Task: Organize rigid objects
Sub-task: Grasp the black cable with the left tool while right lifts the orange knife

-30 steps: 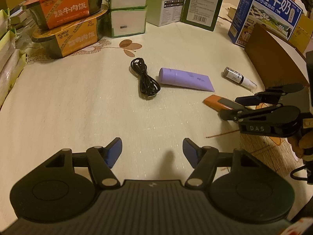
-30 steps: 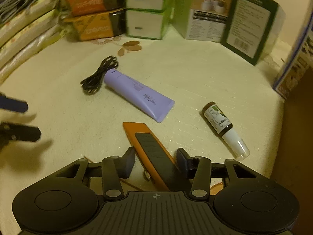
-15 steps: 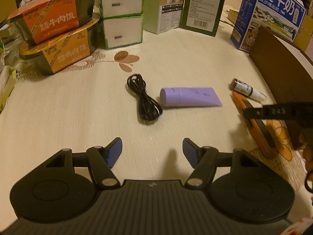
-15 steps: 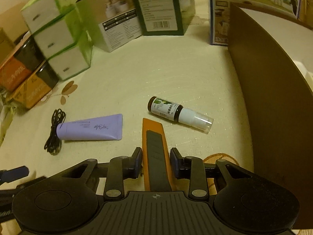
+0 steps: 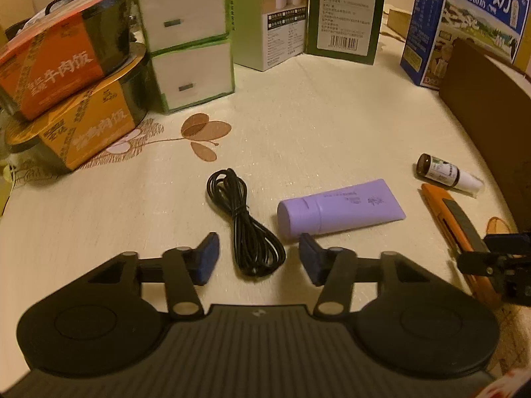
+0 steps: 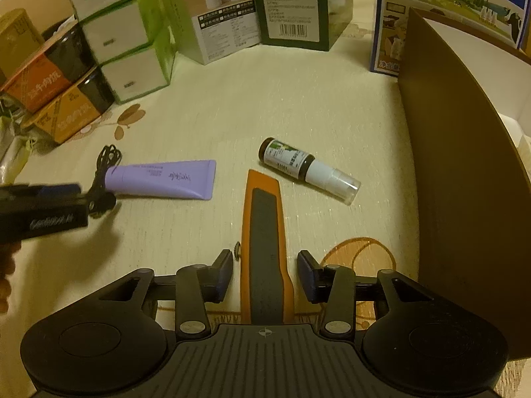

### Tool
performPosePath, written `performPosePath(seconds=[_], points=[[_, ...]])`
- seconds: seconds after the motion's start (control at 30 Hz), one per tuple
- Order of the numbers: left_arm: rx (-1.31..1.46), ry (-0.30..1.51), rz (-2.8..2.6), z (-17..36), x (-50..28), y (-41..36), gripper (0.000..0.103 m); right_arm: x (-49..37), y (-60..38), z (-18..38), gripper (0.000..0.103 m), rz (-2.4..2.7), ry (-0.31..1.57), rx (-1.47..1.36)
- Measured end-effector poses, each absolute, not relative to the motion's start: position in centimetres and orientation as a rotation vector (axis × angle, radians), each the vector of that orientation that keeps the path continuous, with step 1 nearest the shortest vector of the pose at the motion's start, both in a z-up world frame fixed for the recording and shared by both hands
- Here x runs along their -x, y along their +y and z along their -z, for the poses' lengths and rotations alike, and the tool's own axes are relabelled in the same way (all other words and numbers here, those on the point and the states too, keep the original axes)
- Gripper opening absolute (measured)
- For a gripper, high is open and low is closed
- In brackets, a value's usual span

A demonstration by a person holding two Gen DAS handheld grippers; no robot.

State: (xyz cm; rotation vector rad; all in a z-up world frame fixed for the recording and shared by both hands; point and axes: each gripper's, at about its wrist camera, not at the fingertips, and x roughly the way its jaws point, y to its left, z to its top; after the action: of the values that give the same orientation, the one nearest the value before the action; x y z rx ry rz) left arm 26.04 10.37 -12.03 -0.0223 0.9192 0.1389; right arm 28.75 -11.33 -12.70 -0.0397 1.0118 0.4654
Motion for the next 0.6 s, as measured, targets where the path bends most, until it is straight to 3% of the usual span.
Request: performPosePath(seconds=[0.03, 0.07, 0.2, 0.23, 0.6], points=[[0.013, 0.926, -0.139, 12.2, -26.2, 10.3, 0.039, -28.8, -11.4, 12.8, 0.04, -0.466, 1.013, 0.037], [0.003, 0.935, -0.142, 12.4, -26.3, 10.2, 0.03, -28.8, -11.5, 12.8, 0.04, -0.47, 1.012, 0.03], [0.006, 0.939, -0.15, 12.4, -25.7, 10.3, 0.027, -28.6, -11.5, 12.9, 0.039, -0.496, 1.0, 0.033], [0.004, 0.941, -0.15, 12.4, -25.4, 10.2, 0.026, -28.5, -11.3, 13.0, 0.029, -0.499, 0.997, 0.05], [0.024, 0.994, -0.141, 11.6, -16.8, 8.0, 0.026, -24.3, -13.1, 12.9, 0.029, -0.558, 1.0, 0.112]])
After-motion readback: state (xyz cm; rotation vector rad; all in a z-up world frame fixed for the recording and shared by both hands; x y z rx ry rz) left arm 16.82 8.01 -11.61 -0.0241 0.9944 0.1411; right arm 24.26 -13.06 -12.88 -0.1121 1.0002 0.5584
